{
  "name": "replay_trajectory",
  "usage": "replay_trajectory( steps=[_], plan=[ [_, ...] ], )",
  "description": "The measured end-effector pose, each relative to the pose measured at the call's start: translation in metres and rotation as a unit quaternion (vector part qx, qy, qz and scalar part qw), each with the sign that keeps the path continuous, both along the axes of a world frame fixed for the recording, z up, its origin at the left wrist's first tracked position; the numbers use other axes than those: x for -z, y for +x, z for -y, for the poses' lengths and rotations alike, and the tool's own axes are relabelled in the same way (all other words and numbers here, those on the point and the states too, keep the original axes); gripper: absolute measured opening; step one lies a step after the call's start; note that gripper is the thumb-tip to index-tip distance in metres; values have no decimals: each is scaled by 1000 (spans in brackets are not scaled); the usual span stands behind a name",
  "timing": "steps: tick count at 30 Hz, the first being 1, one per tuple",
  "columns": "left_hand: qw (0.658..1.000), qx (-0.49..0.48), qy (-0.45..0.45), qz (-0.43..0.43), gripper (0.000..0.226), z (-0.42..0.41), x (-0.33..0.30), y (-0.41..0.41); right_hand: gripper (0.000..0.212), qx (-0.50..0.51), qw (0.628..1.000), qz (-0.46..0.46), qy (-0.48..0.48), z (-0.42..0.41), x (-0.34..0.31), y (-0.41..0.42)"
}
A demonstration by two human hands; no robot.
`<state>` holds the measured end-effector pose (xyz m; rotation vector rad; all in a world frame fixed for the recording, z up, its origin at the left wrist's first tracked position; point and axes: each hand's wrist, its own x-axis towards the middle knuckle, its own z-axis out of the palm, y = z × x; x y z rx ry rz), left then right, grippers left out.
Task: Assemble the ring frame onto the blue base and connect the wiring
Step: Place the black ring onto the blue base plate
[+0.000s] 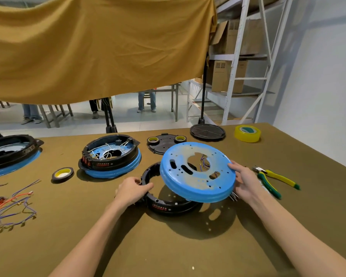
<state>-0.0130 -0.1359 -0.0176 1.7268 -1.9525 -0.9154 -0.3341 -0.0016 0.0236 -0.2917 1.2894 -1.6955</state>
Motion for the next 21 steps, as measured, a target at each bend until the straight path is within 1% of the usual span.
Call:
replay_trajectory(
  steps=[1, 2, 4, 7, 10, 12, 15, 17, 21],
  plan=[
    [1000, -5, 1, 2, 34, -1, -1, -3, 32, 8, 1000, -1, -1, -7, -2, -4],
    [1000, -12, -3, -5, 32, -3, -2, -6, 31, 14, 1000, -5, 0, -14, -3, -7],
    [999, -28, -14, -26, 35, -5, -1, -8, 26, 21, 1000, -14, 1, -27, -5, -12],
    [998, -38, -11, -55, 34, -7, -5, 0, 19, 30, 1000, -8, -2, -44, -6, -18],
    [991, -69, -8, -115, 29, -1, -13, 15, 33, 34, 999, -21, 4, -57, -3, -19],
    [982, -107, -9, -156, 27, 2, -16, 26, 38, 35, 999, -39, 13, -64, 1, -16],
    [965, -155, -12, -213, 26, 5, -17, 36, 38, 39, 998, -45, 18, -71, 4, -13],
    [947, -182, -5, -264, 23, 6, -20, 37, 38, 43, 998, -50, 21, -73, 6, -11],
    [917, -205, 18, -342, 18, 3, -31, 29, 35, 35, 993, -103, 36, -69, 15, -5]
  ],
)
